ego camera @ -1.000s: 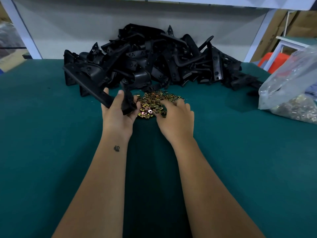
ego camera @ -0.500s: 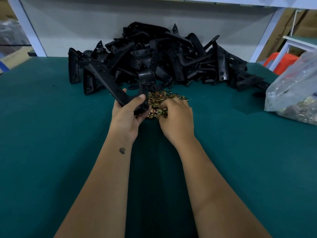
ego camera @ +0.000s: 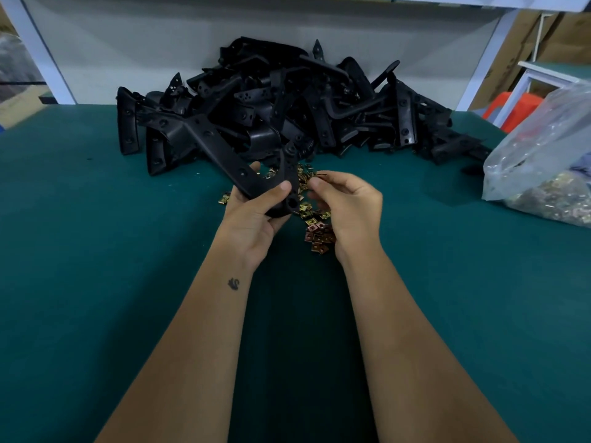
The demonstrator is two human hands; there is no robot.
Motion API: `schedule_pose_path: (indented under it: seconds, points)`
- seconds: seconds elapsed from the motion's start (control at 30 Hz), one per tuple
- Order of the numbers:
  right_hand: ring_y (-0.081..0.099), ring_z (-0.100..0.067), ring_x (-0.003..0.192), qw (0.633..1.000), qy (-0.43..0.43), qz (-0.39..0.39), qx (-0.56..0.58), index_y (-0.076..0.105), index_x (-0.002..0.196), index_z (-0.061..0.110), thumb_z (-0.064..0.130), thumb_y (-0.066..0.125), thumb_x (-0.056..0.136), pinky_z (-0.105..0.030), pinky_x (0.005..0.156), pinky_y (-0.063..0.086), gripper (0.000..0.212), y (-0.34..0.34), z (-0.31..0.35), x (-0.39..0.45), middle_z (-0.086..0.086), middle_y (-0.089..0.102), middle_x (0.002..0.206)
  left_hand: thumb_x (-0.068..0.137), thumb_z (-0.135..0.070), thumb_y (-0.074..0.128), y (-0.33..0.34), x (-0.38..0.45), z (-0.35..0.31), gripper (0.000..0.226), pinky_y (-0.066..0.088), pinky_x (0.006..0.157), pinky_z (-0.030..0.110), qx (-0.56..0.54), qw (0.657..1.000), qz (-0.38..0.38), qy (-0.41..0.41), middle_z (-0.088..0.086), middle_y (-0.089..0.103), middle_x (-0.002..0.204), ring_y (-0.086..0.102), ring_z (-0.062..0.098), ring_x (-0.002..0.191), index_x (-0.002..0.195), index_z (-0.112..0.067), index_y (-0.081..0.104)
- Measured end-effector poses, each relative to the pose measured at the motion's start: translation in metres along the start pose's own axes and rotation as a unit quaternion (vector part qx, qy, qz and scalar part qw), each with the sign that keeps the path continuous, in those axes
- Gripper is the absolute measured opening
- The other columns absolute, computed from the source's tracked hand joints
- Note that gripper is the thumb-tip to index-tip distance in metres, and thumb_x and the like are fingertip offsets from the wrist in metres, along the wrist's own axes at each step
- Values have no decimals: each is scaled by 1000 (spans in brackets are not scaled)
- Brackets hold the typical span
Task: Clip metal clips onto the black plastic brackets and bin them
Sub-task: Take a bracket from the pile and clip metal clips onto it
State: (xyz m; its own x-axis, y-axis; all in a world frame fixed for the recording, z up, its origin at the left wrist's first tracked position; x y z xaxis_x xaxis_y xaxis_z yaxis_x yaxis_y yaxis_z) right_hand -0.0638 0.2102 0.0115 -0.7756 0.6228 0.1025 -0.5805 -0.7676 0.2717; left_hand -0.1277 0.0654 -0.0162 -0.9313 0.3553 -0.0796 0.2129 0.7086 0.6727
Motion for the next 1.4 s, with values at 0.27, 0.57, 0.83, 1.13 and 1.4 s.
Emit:
schedule_pose_path:
  seconds: [0.27, 0.57, 0.83, 1.13, 1.4]
  points:
    - [68, -12, 71, 998, 17, 36, 45, 75, 91, 16, 8, 64, 93, -20, 67, 54, 13, 10, -2, -4, -2, 73, 75, 77, -1, 72, 2, -2, 1, 56, 59, 76, 30, 7, 1000, 11, -1, 6, 68, 125, 70, 19, 101, 124, -27, 54]
    - [68, -14, 77, 994, 23, 57, 88, 75, 91, 10, -3, 67, 87, -23, 72, 54, 16, 10, -2, -3, -7, 72, 83, 70, -3, 73, 4, -2, 1, 62, 60, 76, 30, -3, 1000, 24, -2, 5, 70, 119, 71, 19, 98, 125, -25, 53]
    - [67, -8, 74, 996, 2, 47, 71, 75, 86, 12, -7, 70, 83, -18, 71, 53, 19, 10, 0, -3, 2, 72, 76, 71, -2, 72, 4, -1, 2, 61, 60, 78, 31, 14, 999, 33, -4, 4, 71, 119, 70, 18, 101, 123, -28, 54]
    - [68, -11, 73, 997, 10, 47, 67, 73, 86, 11, -3, 69, 86, -21, 70, 54, 14, 11, -3, -1, -1, 72, 76, 66, -3, 73, 8, -2, 3, 61, 59, 74, 30, 17, 998, 57, -6, 1, 74, 108, 71, 17, 98, 120, -29, 57]
    - [65, -15, 72, 992, 61, 61, 87, 70, 83, 10, 4, 65, 90, -27, 69, 54, 10, 14, -11, 0, -6, 69, 78, 66, -2, 71, 15, -3, 5, 63, 58, 68, 29, 44, 994, 101, -11, -3, 74, 105, 71, 14, 93, 120, -32, 57]
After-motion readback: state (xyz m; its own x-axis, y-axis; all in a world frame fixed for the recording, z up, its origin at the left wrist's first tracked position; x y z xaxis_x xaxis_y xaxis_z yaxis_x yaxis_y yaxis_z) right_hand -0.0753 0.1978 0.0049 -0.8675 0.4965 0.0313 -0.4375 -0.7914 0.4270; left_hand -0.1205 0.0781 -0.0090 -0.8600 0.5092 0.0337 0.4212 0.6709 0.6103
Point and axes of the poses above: each hand's wrist, its own x-axis towards the middle knuckle, its own y-axis out of the palm, z = x × y, the point moved 10 cm from there along x, towards the middle knuckle
